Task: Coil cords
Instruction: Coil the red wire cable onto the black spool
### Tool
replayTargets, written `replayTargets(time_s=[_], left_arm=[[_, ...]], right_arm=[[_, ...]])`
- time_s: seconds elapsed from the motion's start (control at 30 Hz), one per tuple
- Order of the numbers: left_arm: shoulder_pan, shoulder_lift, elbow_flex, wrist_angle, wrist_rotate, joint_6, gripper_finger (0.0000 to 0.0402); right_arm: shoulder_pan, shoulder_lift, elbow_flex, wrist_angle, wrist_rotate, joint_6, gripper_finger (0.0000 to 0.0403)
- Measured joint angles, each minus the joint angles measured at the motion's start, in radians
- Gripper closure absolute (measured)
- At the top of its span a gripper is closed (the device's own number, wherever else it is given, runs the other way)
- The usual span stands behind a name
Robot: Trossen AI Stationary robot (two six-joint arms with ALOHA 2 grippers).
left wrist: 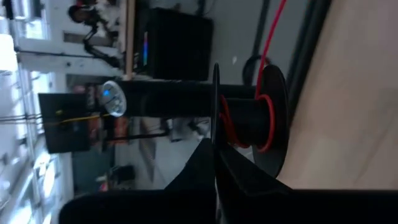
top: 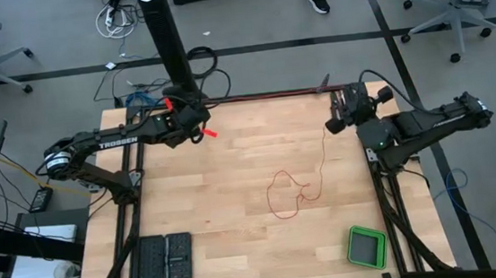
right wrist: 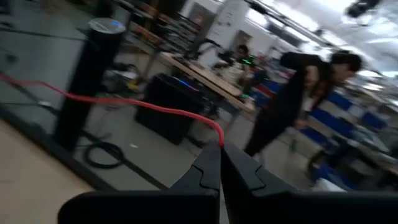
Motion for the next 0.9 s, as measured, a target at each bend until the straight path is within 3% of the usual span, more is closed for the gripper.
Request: replayTargets(time_s=[0.23,0.43,0.6,0.73,0.9], left_arm=[[0.042,0.000,0.000,0.002,-0.052,-0.007,0.0401],[0.063,0.000,0.000,0.032,-0.053,-0.056,0.0401],[0.063,0.000,0.000,0.079,-0.046,-0.181,0.0401],[0.063,0.000,0.000,0.113,0.054,-0.320,0.0401],[0.063,0.000,0.000,0.221,0.291,-0.484,0.0401]], right_arm=[[0.121,0.000,0.000,0.216,-0.197,-0.149,0.0402],[0.220,0.000,0.000,0.462,-0.495,-0.298,0.0402],[0.263,0.000,0.000,0.558,-0.743,-0.342,0.0401],[0.273,0.001,0.000,0.567,-0.905,-0.346,0.0401],[0.274,0.001,0.000,0.572,-1.055,-0.331,0.0400]])
